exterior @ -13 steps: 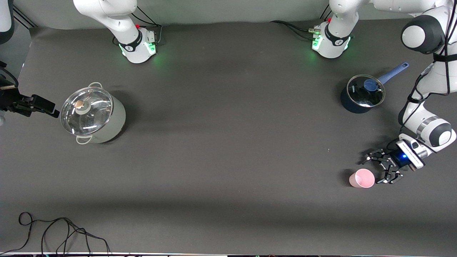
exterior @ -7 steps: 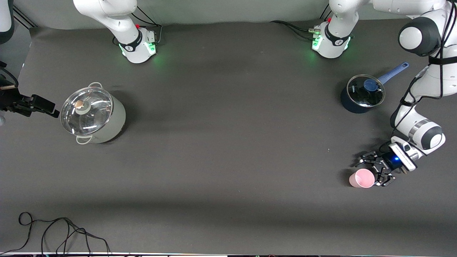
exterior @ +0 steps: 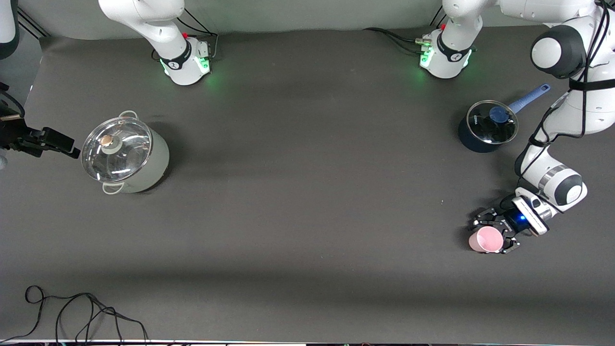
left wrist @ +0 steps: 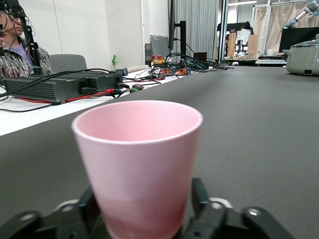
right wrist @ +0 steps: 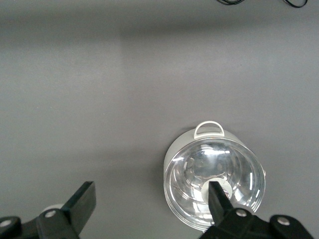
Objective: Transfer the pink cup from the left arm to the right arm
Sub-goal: 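Lower the left gripper around the pink cup and close it, then lift the pink cup and carry it toward the right gripper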
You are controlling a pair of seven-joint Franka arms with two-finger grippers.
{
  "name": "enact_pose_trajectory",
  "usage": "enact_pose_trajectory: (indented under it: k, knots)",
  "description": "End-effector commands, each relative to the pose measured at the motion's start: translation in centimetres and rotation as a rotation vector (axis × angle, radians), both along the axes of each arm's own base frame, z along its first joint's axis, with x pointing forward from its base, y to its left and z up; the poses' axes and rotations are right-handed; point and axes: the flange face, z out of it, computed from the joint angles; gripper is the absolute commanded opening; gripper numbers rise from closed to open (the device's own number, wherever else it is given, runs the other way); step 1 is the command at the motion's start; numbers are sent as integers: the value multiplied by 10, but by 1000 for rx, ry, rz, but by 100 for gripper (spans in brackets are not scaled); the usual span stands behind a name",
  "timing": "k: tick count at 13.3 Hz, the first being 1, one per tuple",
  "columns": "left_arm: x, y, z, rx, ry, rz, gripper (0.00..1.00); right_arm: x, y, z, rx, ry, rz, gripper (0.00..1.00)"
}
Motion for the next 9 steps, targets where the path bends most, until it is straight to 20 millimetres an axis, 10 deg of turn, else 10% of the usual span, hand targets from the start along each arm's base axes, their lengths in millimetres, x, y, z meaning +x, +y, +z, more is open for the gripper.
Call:
enact_pose_trajectory:
  k: [1,4,9]
  knots:
    - [-3,-3,-3,3,-6,23,31,0,2,4,-2,4,-9,100]
    - [0,-9,4,-4,-3,20,25,0,2,4,-2,4,-9,100]
    - [-5,-138,69,-96,33,27,23,0,2,4,-2,4,-9,100]
